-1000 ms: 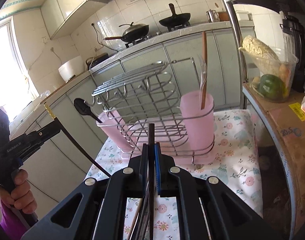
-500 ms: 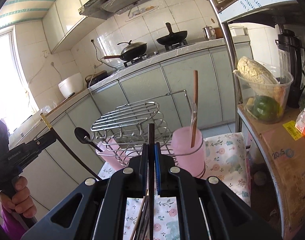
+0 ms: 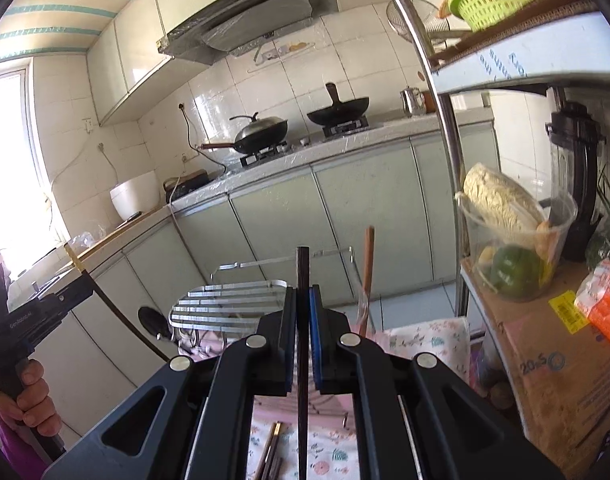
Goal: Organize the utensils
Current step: 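Lift both held chopsticks up above the pink holder, then lower the chopsticks into the pink cup and open both tools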
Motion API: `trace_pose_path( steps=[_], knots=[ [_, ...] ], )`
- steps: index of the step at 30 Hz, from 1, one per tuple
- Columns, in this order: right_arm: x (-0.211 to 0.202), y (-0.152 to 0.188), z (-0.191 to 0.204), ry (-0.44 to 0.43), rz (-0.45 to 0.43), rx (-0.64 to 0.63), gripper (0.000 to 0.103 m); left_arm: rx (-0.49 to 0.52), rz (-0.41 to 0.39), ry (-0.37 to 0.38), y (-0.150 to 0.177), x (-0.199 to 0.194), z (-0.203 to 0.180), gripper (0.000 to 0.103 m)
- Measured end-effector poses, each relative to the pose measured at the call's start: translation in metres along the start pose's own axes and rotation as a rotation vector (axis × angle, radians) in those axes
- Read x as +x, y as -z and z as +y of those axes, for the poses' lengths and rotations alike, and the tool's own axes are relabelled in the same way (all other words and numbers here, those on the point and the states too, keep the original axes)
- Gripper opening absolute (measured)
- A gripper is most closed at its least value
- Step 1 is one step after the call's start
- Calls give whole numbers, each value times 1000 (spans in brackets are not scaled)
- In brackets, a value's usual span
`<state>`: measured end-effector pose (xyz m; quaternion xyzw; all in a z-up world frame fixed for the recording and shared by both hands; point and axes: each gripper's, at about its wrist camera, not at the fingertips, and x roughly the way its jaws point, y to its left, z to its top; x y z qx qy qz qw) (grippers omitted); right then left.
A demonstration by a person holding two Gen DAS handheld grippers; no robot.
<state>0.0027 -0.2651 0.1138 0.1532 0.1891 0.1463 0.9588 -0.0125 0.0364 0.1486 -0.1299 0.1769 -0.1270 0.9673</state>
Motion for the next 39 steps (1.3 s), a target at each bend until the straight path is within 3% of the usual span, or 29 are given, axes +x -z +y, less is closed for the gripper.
trace_pose_path(
  steps=[9,14,19,31,39],
  knots=[
    [-5,-35,5,18,-127,-26,6,31,-108,-41,-29,-6,5,5],
    [5,-42,3,26,-149,-22,6,115,-149,-96,-39,-3,-4,5],
    [14,-41,-1,26,-160,-19,6,136,-107,-115,-30,20,-2,5],
    [30,-37,-12,62,-280,-44,6,131,57,-120,8,77,12,5],
    [51,-11,-29,86,-315,-44,6,113,81,-111,16,90,17,5]
  ],
)
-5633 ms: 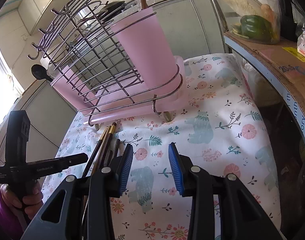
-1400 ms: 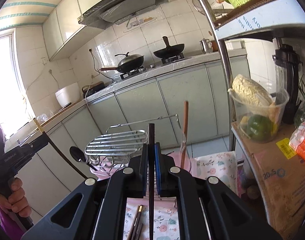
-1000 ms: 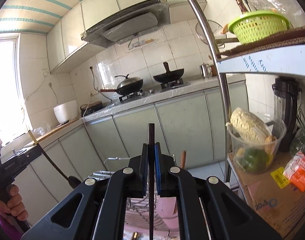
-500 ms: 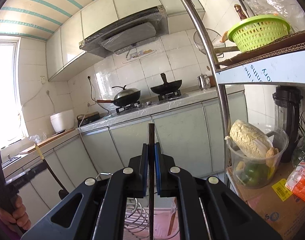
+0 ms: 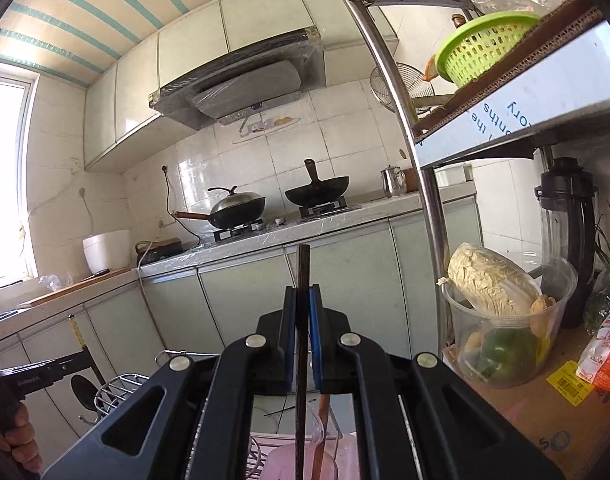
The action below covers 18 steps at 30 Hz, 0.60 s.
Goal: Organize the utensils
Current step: 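Lower the chopsticks into the pink cup and open both tools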
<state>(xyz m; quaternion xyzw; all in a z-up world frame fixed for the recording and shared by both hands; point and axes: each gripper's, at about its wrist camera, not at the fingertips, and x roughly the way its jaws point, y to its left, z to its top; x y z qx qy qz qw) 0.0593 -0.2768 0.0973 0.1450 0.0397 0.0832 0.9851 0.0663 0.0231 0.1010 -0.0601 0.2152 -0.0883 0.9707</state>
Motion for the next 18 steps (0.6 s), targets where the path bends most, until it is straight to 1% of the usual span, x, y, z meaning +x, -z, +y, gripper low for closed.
trace_pose_path(
  steps=[4,9,11,14,18],
  knots=[
    [-3,1,-7,-6,-7,23,6,2,5,2,4,3,-1,5],
    [-1,-5,0,-24,-17,-14,6,-6,13,1,6,6,-1,5],
    [1,-2,2,-28,-12,-22,6,-3,15,0,6,7,-1,5],
    [3,9,4,-31,18,-19,6,-2,21,-3,8,10,0,5],
    [5,28,6,-22,89,-2,6,-1,43,-11,9,18,0,5]
  ],
)
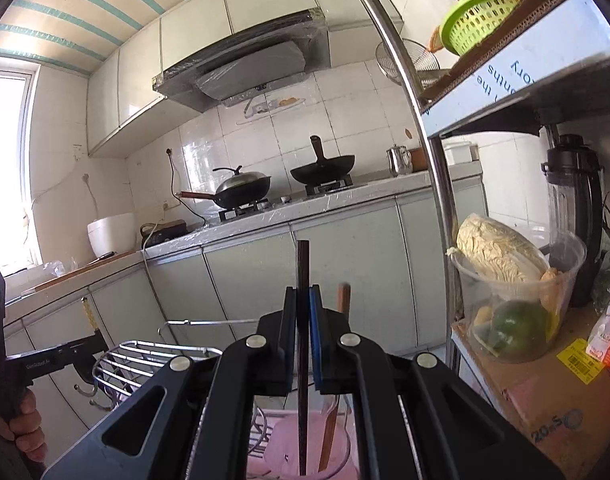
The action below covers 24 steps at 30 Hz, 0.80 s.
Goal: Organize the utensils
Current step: 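Lower the chopsticks into the pink cup and open both tools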
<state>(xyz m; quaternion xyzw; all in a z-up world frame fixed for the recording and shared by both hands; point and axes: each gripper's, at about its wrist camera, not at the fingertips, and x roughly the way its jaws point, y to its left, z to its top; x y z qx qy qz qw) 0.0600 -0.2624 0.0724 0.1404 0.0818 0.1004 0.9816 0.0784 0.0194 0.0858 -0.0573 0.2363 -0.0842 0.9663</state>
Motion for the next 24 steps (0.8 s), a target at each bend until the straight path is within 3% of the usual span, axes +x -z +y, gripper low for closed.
trace_pose_path(
  steps=[3,8,11,12,13,15,24],
  knots=[
    [0,13,2,12,50,-2,6,9,-8,-18,0,2,-1,5],
    [-8,16,6,28,51,-28,6,9,-3,-44,1,1,-5,6],
    [-7,14,6,20,69,-27,8,8,6,-52,1,-1,-8,17],
    [-7,13,7,20,75,-35,12,9,1,-55,1,-3,-9,26],
    [-7,13,9,21,83,-45,22,12,-10,-60,0,-6,-10,32],
    [-6,12,13,13,97,-60,35,21,-33,-68,-1,-11,-13,36],
    [-22,8,26,-7,82,-83,38,29,-62,-72,-4,-27,-17,39]
  ],
)
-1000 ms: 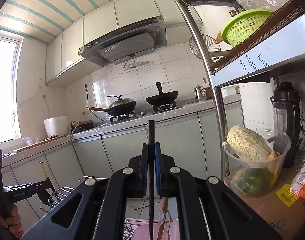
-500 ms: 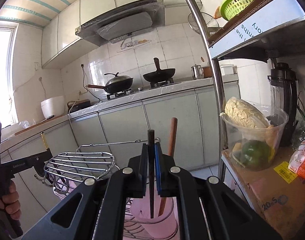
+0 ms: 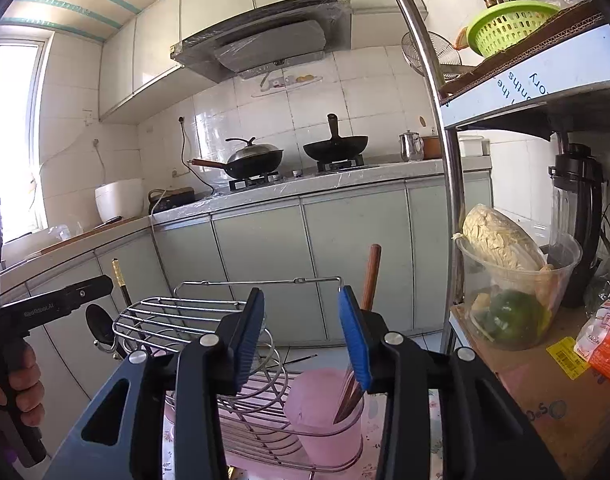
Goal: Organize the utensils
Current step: 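Lower the chopsticks into the pink cup and open both tools, then move both open tools back down to the chopstick pile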
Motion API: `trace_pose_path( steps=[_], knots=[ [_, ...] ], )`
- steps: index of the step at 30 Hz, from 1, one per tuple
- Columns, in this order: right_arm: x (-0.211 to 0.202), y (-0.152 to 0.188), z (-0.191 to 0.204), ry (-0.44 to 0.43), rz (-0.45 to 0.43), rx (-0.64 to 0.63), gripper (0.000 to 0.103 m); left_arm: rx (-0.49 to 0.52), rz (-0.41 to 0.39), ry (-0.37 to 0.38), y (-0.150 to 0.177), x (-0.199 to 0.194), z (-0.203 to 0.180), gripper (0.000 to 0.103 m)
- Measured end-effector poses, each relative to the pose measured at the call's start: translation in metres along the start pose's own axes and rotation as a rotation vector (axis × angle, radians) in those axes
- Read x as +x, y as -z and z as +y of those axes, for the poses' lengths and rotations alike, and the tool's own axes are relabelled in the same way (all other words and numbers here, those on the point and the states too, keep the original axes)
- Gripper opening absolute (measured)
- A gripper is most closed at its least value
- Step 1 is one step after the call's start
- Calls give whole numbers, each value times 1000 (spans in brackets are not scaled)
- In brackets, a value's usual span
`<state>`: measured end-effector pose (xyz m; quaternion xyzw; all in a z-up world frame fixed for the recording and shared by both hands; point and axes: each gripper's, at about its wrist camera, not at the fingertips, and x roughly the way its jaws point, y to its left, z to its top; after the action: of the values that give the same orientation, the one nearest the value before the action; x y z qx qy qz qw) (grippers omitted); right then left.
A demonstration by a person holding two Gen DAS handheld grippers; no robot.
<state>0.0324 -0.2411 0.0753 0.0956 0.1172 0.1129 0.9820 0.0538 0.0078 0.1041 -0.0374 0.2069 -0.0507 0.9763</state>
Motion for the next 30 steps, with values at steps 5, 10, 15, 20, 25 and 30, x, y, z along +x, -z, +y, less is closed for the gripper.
trace_pose_path(
  steps=[5,10,15,20,25,30],
  knots=[
    [-14,1,0,-8,7,18,39,1,1,7,5,-13,-1,39],
    [-29,8,1,-4,27,26,39,-2,0,17,12,-28,-3,39],
    [-40,22,0,-4,83,39,39,9,32,32,26,-38,-5,39],
    [-43,44,0,-14,170,55,39,30,92,42,47,-40,-9,39],
    [-40,71,-1,-26,274,72,39,36,141,52,65,-40,-13,39],
    [-35,94,0,-44,367,92,39,18,212,45,82,-33,-13,39]
  ],
)
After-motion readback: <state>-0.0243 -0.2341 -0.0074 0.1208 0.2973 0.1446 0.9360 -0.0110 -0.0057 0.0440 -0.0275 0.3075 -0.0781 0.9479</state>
